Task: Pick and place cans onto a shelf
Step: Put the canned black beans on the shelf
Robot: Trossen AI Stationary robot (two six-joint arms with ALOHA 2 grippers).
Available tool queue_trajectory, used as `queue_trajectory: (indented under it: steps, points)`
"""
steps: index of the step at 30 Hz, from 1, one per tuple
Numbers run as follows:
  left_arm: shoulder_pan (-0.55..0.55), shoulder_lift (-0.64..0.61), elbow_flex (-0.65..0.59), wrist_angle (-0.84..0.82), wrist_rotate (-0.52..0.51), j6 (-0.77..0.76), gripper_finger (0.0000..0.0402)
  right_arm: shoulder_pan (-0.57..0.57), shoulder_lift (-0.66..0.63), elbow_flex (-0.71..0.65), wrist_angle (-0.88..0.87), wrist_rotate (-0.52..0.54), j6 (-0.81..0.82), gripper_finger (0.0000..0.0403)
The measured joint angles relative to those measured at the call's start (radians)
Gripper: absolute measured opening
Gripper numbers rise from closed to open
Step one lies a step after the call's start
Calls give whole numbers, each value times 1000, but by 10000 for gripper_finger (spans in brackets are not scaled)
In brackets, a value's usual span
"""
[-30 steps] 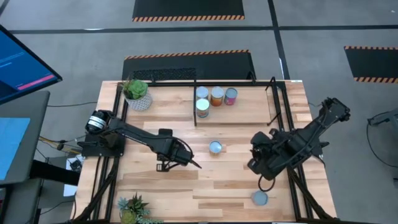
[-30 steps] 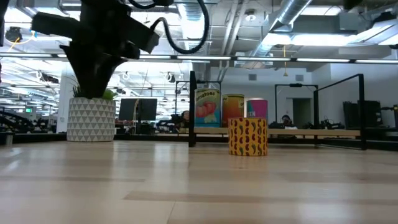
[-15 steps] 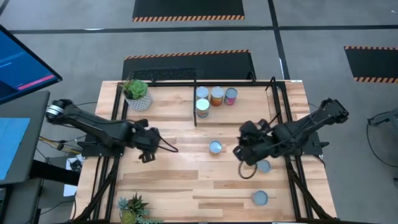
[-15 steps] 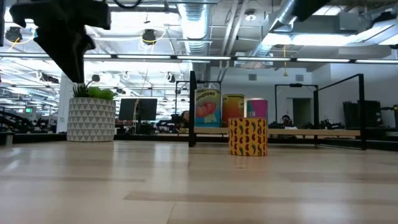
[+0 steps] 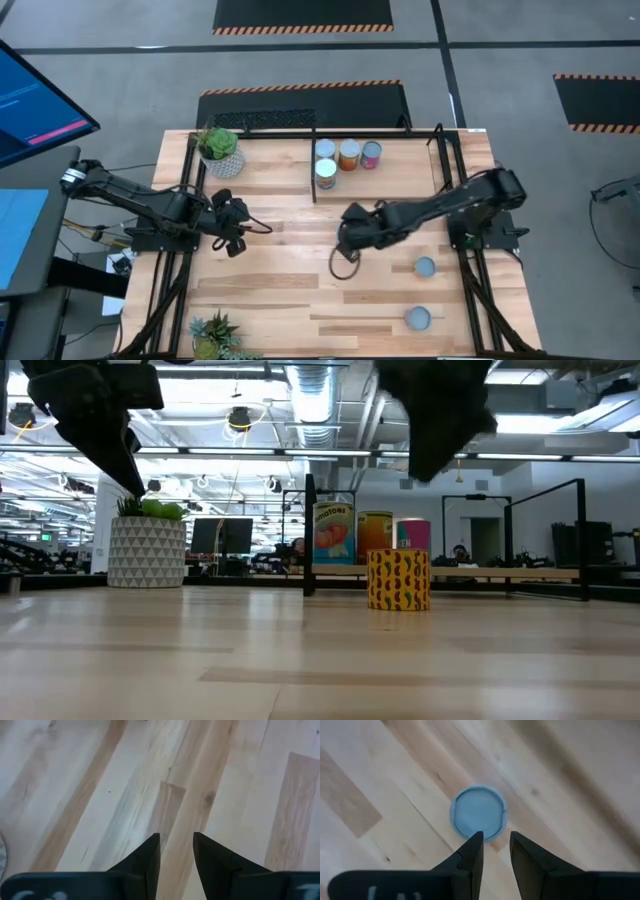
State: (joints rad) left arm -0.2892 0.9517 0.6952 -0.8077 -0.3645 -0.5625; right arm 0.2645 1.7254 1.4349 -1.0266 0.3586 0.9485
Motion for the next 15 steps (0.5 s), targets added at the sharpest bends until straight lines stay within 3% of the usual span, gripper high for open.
queue_trajectory:
  steps: [4, 15]
  points:
    - [0, 1, 0, -2, 4, 2, 105, -47, 54, -1, 31, -70, -5, 118]
    - [0, 1, 0, -5, -14, -4, 105, -138, 48, 0, 46, -75, 18, 118]
